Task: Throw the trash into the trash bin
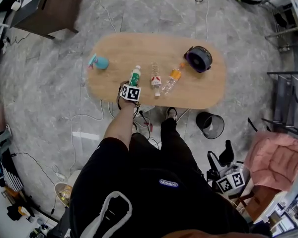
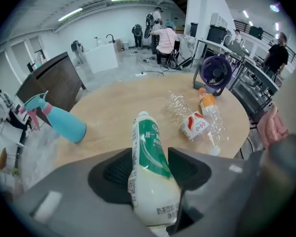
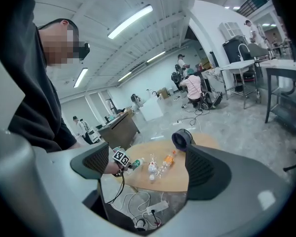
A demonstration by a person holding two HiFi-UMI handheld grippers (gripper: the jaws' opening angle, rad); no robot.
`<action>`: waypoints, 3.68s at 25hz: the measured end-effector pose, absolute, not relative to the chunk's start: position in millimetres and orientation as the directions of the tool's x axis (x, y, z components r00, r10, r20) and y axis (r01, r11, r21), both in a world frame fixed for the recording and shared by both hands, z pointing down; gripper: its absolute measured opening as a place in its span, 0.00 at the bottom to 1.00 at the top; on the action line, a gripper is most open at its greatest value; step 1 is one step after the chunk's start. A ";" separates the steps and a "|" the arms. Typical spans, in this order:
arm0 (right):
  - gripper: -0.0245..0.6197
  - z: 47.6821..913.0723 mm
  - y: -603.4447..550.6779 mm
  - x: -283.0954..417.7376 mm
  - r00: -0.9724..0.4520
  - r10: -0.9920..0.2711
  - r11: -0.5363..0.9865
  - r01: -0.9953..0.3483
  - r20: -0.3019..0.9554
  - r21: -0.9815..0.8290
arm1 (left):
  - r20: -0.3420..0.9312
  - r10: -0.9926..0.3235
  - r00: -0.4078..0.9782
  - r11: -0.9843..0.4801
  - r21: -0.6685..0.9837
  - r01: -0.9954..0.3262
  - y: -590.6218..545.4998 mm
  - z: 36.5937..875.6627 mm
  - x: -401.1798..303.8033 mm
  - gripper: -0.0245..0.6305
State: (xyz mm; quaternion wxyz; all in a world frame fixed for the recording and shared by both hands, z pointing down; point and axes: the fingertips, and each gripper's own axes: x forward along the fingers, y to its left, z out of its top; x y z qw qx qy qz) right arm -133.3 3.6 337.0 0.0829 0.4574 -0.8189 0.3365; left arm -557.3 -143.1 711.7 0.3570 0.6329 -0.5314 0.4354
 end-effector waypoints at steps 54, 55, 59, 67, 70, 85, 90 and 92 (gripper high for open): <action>0.82 174.1 97.0 -265.8 -0.485 -0.865 0.410 -0.828 0.124 -0.383 | 0.234 -0.796 0.558 -0.493 0.285 -0.822 -56.8 262.9 -565.5 0.39; 0.82 175.0 98.3 -254.2 -0.475 -0.872 0.401 -0.830 0.114 -0.388 | 0.232 -0.791 0.567 -0.505 0.276 -0.818 -57.9 259.4 -553.5 0.39; 0.82 179.7 107.2 -198.8 -0.421 -0.904 0.355 -0.838 0.076 -0.413 | 0.231 -0.765 0.601 -0.551 0.246 -0.797 -57.0 249.6 -495.3 0.39; 0.81 191.0 135.3 -85.8 -0.299 -0.952 0.240 -0.854 0.059 -0.462 | 0.235 -0.695 0.680 -0.642 0.222 -0.734 -48.2 233.9 -370.5 0.39; 0.81 193.3 148.6 -49.3 -0.264 -0.963 0.205 -0.856 0.060 -0.474 | 0.237 -0.671 0.702 -0.666 0.223 -0.712 -39.8 230.1 -329.9 0.39; 0.81 202.0 237.7 133.9 -0.085 -0.996 0.060 -0.856 0.026 -0.513 | 0.249 -0.535 0.807 -0.781 0.217 -0.585 16.6 225.9 -112.5 0.39; 0.80 207.3 257.0 161.9 -0.017 -1.000 0.004 -0.849 0.020 -0.529 | 0.277 -0.458 0.845 -0.831 0.204 -0.517 33.5 231.2 -62.0 0.39; 0.80 213.5 261.1 164.1 -0.004 -1.000 -0.011 -0.838 0.026 -0.546 | 0.294 -0.425 0.856 -0.849 0.198 -0.490 37.5 235.8 -47.0 0.39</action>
